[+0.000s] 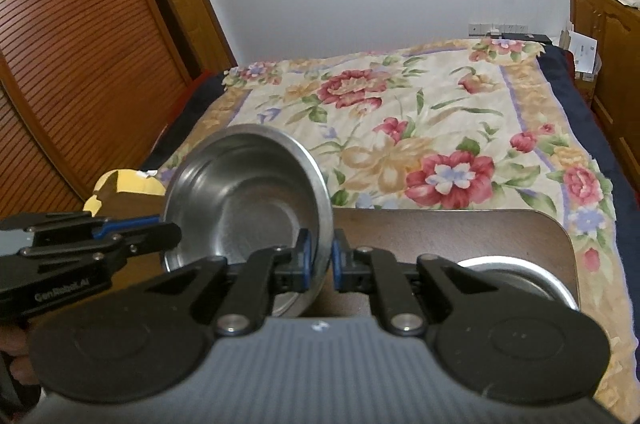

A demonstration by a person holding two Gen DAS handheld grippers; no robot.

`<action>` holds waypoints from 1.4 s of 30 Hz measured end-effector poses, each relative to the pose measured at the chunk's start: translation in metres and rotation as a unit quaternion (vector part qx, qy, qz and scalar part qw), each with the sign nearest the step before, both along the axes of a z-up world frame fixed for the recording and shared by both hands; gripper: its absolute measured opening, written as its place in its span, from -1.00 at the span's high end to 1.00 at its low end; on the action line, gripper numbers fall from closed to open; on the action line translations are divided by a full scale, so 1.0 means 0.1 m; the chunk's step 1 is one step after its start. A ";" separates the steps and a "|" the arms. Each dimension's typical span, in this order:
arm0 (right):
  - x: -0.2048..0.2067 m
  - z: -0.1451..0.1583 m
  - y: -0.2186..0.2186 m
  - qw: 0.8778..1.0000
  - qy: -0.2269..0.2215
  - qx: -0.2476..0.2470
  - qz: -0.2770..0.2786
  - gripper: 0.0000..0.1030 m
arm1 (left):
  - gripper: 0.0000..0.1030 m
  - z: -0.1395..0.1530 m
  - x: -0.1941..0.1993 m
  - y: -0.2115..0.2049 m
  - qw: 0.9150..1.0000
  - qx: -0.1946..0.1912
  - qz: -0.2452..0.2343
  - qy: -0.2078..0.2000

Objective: Organize plates and bowls

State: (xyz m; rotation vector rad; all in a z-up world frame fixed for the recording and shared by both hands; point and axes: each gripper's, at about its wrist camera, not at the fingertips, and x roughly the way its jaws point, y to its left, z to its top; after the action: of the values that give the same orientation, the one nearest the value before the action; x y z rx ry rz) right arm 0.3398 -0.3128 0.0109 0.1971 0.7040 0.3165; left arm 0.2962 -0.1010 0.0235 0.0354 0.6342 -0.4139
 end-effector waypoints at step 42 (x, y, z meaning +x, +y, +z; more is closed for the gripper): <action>-1.70 -0.21 0.23 1.000 -0.020 0.011 0.012 0.77 | 0.71 -0.27 -1.76 0.35 0.998 0.006 -0.055 0.006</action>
State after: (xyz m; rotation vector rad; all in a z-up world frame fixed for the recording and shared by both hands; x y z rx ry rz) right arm 0.1694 -0.2903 -0.0099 0.2036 0.6639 0.3510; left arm 0.1205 -0.0664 -0.0030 0.0802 0.6484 -0.5167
